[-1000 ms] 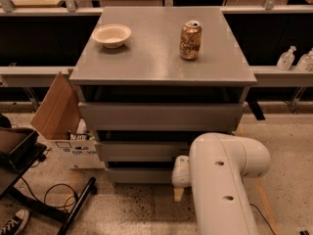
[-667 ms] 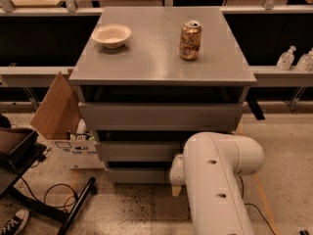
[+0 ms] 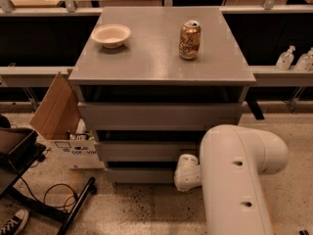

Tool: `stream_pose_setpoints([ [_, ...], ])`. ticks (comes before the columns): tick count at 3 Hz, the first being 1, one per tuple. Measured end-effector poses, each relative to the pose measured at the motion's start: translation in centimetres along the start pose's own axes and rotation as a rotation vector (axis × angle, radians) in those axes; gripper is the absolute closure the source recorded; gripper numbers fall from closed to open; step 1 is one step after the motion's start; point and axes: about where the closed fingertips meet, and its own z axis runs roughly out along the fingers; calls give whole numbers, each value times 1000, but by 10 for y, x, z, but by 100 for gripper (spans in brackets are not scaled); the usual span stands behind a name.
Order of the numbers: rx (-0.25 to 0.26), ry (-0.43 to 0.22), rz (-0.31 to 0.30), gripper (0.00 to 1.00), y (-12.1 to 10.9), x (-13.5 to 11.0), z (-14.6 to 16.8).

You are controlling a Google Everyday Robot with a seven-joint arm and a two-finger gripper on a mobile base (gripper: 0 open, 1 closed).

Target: Open bottom drawer

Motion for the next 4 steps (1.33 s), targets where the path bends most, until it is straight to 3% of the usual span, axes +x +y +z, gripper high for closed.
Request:
stream_pose_setpoints([
  [1, -15, 3, -11, 66, 10, 2, -2],
  [2, -3, -7, -7, 43, 9, 0, 0],
  [3, 58, -31, -4, 12, -2, -7, 23],
  [4, 92, -57, -9, 0, -15, -16, 46],
])
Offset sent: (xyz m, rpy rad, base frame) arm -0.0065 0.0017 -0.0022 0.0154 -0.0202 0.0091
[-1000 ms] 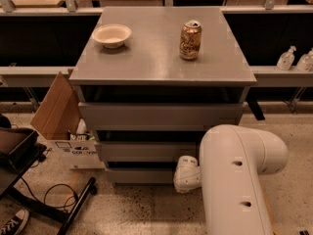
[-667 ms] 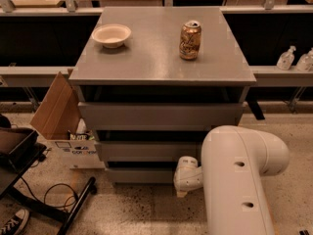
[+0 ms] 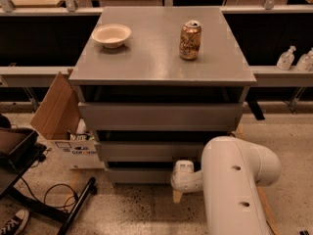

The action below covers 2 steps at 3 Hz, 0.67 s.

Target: Open bottom drawer

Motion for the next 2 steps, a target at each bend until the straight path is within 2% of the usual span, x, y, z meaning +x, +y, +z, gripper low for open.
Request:
stream_pose_setpoints([
  [1, 4, 0, 1, 0, -2, 0, 2],
  [2, -27, 13, -16, 0, -1, -5, 11],
])
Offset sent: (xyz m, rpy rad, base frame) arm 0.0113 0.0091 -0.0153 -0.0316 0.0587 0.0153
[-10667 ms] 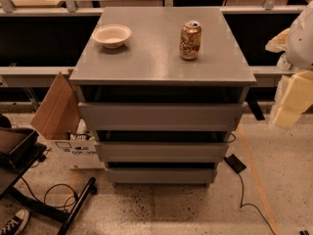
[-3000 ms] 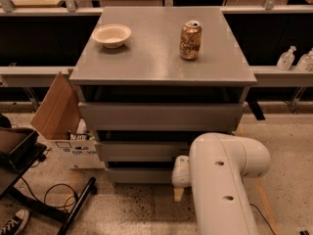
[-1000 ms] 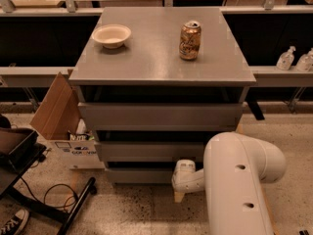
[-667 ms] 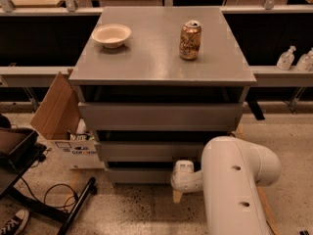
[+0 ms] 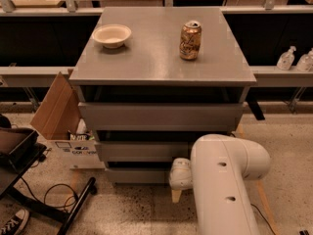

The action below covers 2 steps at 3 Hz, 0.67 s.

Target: Open bottom drawer

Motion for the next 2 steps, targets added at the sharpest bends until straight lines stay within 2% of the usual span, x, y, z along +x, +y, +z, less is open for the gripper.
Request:
stream_pose_setpoints([
  [1, -32, 6, -23, 0, -1, -8, 6],
  [2, -74, 9, -46, 24, 5, -14, 15],
])
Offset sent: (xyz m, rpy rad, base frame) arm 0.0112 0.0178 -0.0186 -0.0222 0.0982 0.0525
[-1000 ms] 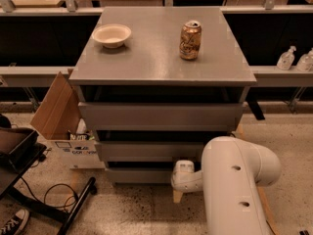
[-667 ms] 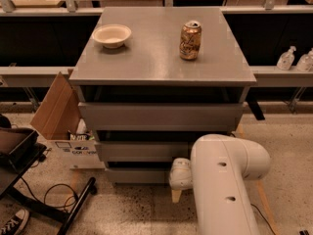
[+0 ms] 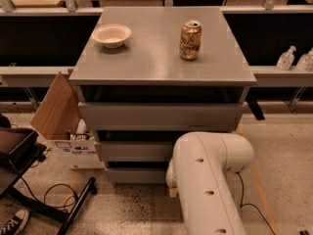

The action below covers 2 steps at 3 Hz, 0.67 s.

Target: Open bottom drawer

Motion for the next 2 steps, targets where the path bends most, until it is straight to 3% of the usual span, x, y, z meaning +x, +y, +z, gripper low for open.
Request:
stream_pose_setpoints([
  [2, -48, 5, -11, 70, 7, -2, 2],
])
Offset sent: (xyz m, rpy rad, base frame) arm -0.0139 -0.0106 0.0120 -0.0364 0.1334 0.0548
